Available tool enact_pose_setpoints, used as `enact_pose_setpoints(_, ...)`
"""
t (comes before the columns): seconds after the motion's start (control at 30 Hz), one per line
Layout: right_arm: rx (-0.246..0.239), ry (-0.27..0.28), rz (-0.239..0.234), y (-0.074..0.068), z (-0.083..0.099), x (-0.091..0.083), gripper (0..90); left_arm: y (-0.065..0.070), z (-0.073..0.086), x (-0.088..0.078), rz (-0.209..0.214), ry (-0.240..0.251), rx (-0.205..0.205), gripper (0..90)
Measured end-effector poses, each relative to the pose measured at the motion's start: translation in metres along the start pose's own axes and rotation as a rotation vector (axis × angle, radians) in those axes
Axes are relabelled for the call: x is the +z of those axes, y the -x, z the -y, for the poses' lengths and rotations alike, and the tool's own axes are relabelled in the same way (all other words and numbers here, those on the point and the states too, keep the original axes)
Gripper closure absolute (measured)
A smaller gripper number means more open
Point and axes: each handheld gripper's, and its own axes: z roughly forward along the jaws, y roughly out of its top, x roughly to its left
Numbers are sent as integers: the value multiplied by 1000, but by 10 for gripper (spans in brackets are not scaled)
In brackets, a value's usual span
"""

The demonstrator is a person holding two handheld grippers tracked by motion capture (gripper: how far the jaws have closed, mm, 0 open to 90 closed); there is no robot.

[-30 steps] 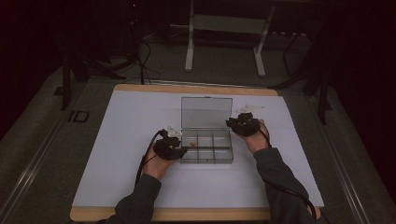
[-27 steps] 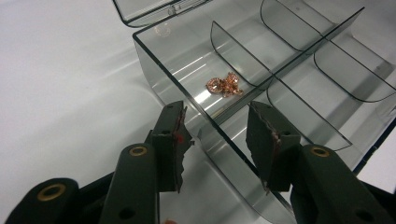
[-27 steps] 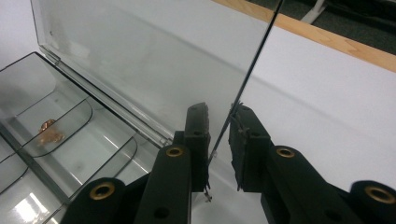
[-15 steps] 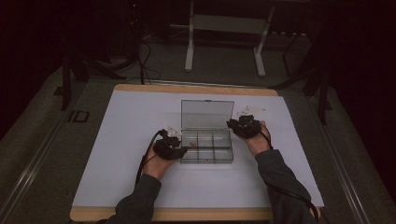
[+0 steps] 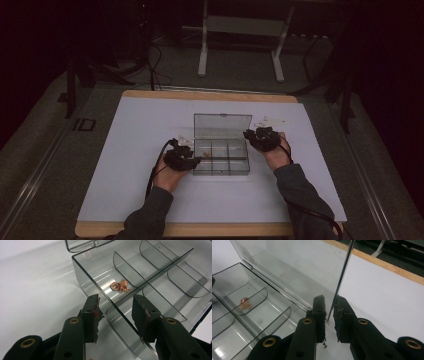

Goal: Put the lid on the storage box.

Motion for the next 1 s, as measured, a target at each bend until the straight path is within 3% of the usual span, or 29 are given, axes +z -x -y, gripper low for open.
enact_pose_setpoints(0.37,0,10,1,-2,2,-2,799,-2,1,-2,22,10,9,582)
enact_pose_setpoints(0.6,1,9,1,-3,3,-3,798,-4,-2,-12,39,46,11,641)
enact_pose_setpoints(0.8,-2,11,0,-3,4,-4,802,-3,-16,-25,27,98,25,686)
enact_pose_setpoints(1.0,0,15,-2,-3,5,-6,804,-5,-29,-40,15,179,-14,767)
